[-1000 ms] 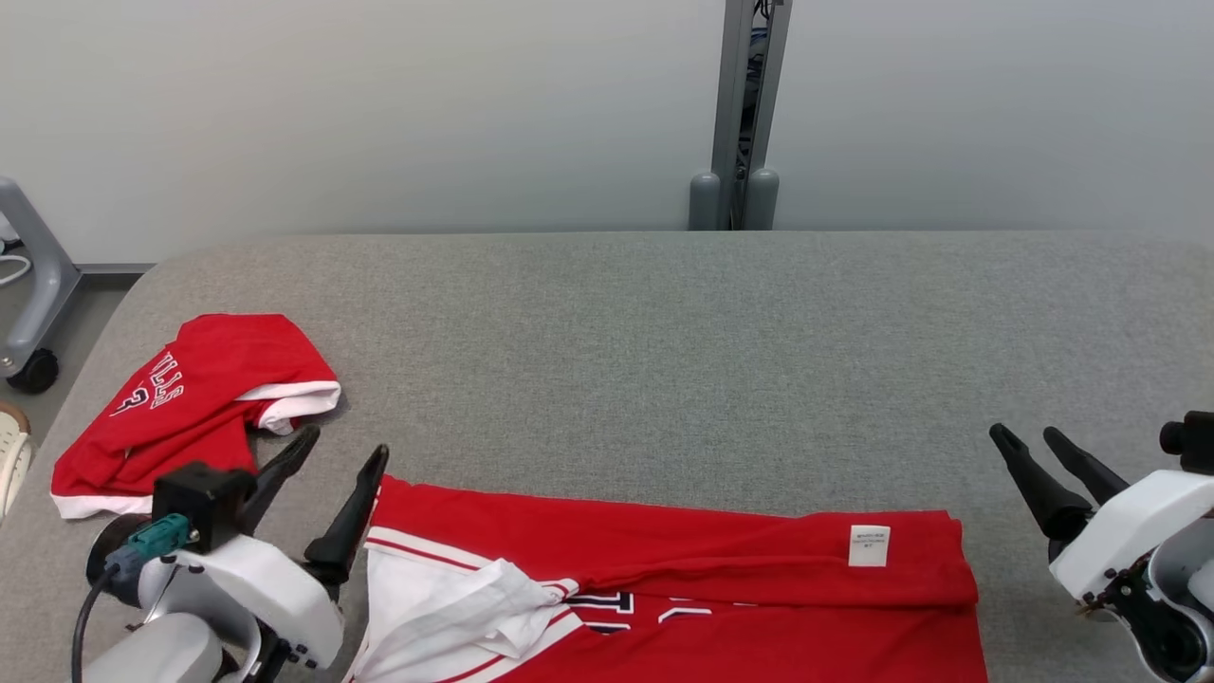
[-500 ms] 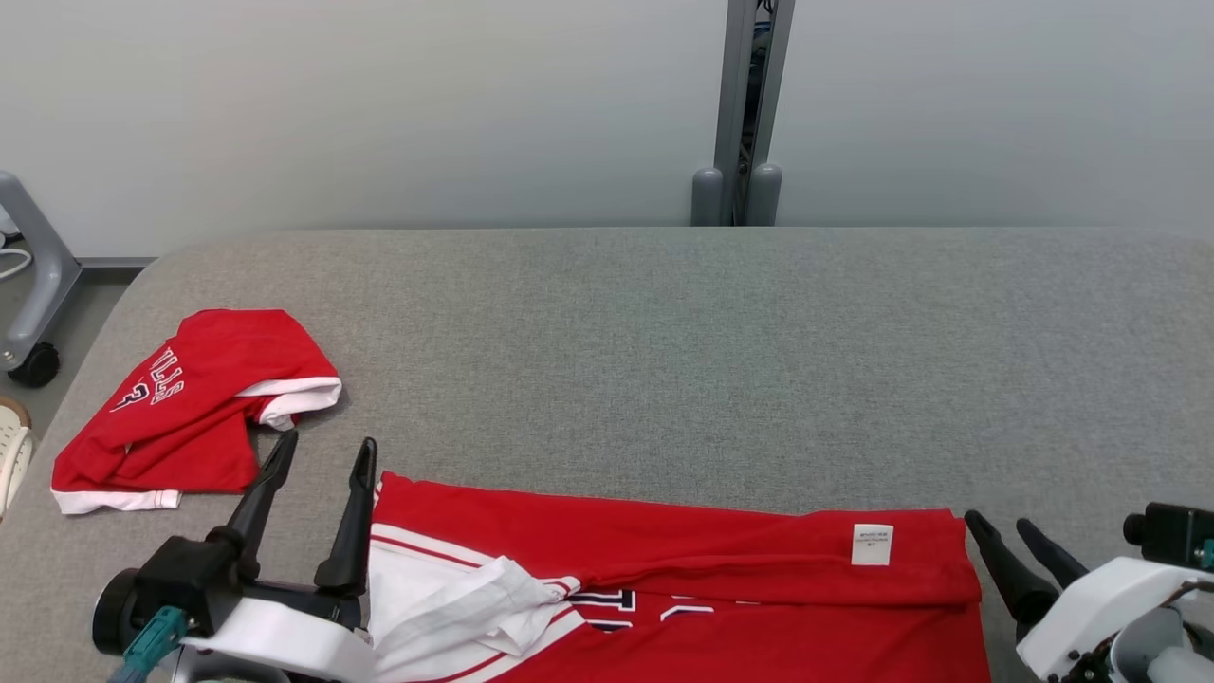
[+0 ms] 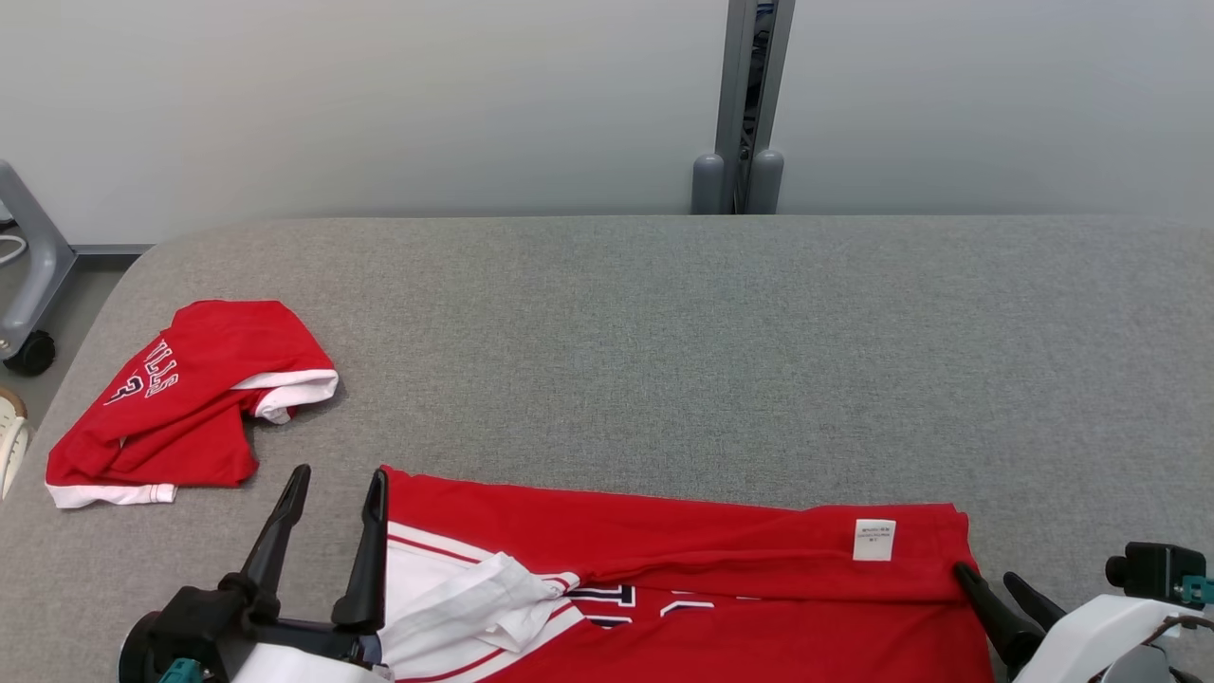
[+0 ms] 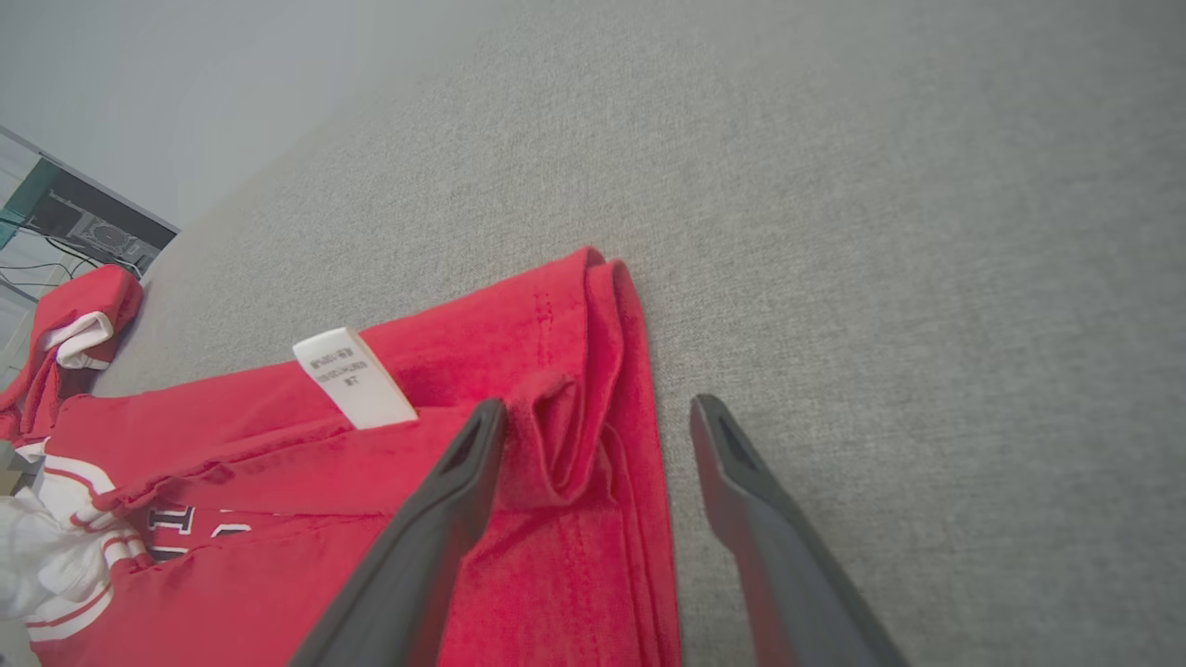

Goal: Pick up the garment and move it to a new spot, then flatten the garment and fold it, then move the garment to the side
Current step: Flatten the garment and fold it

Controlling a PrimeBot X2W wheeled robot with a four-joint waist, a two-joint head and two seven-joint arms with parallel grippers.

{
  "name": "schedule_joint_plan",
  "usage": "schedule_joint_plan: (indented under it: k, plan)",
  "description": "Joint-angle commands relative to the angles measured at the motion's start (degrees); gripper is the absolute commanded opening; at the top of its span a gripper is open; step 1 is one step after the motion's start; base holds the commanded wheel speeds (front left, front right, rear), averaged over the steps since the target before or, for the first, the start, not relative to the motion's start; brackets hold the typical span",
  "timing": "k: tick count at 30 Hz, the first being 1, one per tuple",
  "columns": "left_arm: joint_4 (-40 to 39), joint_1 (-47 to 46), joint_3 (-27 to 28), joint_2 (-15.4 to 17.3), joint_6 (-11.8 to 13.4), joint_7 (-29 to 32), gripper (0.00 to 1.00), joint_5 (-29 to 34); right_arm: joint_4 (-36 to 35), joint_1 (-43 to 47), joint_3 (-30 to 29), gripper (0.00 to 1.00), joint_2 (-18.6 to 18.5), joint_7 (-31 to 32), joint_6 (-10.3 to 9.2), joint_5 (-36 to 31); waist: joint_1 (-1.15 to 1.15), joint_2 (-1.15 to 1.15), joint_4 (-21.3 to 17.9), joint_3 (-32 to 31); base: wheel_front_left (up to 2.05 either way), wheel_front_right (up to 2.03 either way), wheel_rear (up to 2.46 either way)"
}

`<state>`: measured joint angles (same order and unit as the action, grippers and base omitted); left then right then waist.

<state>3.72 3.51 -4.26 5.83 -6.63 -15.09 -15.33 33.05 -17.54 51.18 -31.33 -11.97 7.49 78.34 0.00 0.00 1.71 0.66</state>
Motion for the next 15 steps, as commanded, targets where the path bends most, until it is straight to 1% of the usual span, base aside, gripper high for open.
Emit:
schedule_joint_plan:
  k: [1, 3, 7, 11, 15]
  plan:
    - [0.22, 0.04, 0.38, -0.3, -0.43, -0.12, 1.0, 0.77, -0.07, 0.55, -0.29, 1.0, -0.31, 0.43, 0.01, 0.62, 0.0, 0.0, -0.01, 0.01, 0.0, 0.0, 0.0]
    - [0.4, -0.1, 0.31, -0.55, -0.82, -0.12, 1.0, 1.2, -0.05, 0.69, -0.5, 1.0, -0.43, 1.2, 0.01, 1.48, 0.0, 0.0, -0.03, 0.01, 0.0, 0.0, 0.0]
    - [0.11, -0.37, -0.2, -0.91, -0.82, -0.12, 1.0, 1.26, -0.73, 1.02, -0.33, 1.0, -0.65, 3.34, 0.01, 3.01, 0.0, 0.0, -0.06, 0.2, 0.0, 0.0, 0.0]
    - [-0.25, -0.67, -0.91, -0.29, -0.85, -0.12, 1.0, 0.59, -1.29, 1.01, -0.21, 1.0, -0.67, 5.47, 0.01, 4.48, 0.0, 0.0, 0.05, 0.69, 0.0, 0.0, 0.0]
    - [-0.49, -1.23, -1.33, 0.25, -0.86, -0.12, 1.0, 0.28, -0.84, 0.64, -0.49, 1.0, -0.81, 6.28, 0.01, 5.73, 0.0, 0.0, 0.44, 1.49, 0.0, 0.0, 0.0]
